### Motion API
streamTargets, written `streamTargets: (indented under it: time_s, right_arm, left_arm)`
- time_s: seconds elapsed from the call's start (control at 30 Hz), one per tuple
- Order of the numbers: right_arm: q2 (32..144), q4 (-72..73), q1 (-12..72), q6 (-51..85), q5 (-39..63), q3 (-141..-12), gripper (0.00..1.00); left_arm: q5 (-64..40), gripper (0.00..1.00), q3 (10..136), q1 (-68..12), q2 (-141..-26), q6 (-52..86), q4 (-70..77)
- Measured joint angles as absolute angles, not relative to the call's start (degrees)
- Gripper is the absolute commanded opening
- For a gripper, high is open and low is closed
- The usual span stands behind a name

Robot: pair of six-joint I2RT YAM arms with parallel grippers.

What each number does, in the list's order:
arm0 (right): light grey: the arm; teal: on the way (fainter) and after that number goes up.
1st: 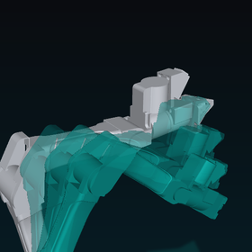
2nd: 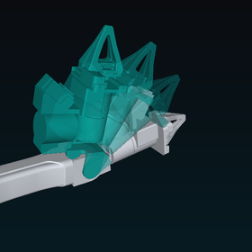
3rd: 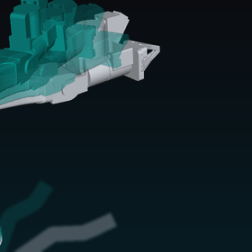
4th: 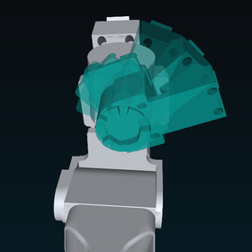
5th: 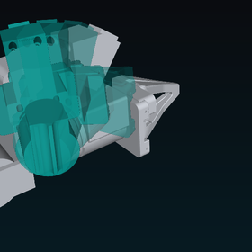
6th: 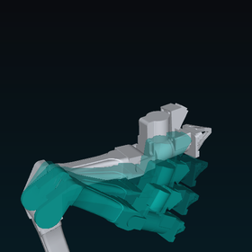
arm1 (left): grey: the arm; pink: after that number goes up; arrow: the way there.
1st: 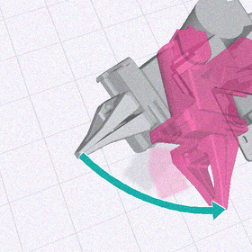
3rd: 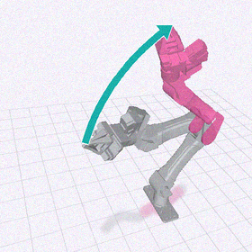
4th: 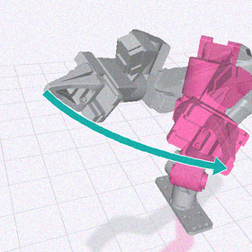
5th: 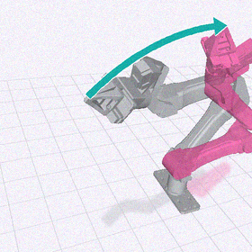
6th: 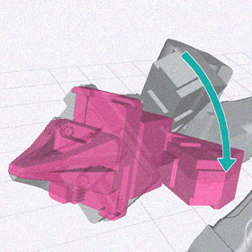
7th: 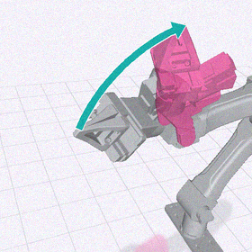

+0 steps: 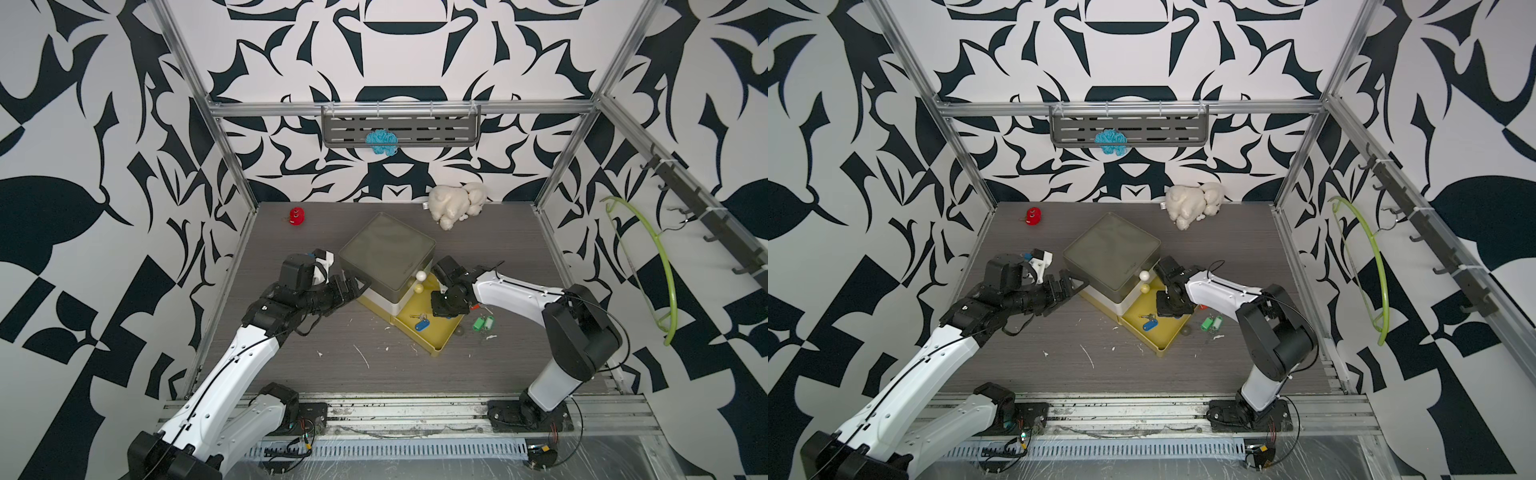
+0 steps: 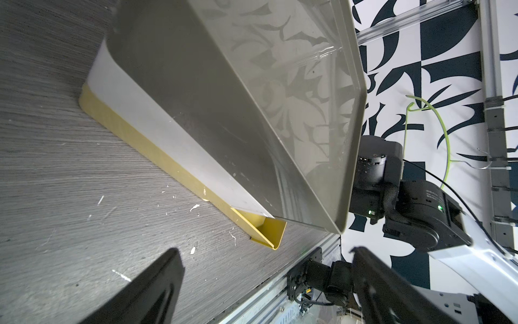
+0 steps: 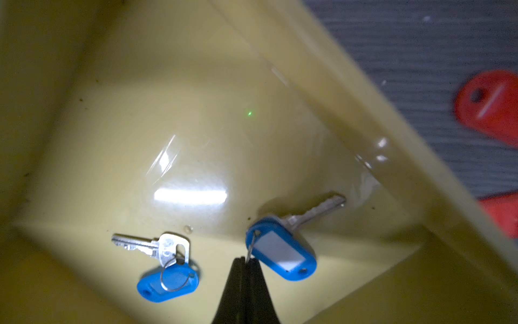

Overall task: Take the keys out of the drawer
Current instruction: Pick up the key from the drawer.

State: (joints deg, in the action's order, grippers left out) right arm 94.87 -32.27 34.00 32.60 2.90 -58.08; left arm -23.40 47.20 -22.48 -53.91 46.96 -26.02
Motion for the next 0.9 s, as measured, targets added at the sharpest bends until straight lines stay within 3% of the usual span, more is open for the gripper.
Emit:
streamTargets:
  time_s: [0.5, 0.9]
  right_arm:
    - [88.0, -35.3, 33.7, 33.5, 2.7, -58.3, 0.0]
    - [78.5, -40.4, 32.5, 34.4, 1.0, -67.9, 0.0]
  left_arm:
    - [-23.4, 0.99, 47.1, -22.5, -53.2, 47.1, -26.0]
    - [-23.7, 0.99, 47.1, -22.5, -53.3, 46.9, -25.6]
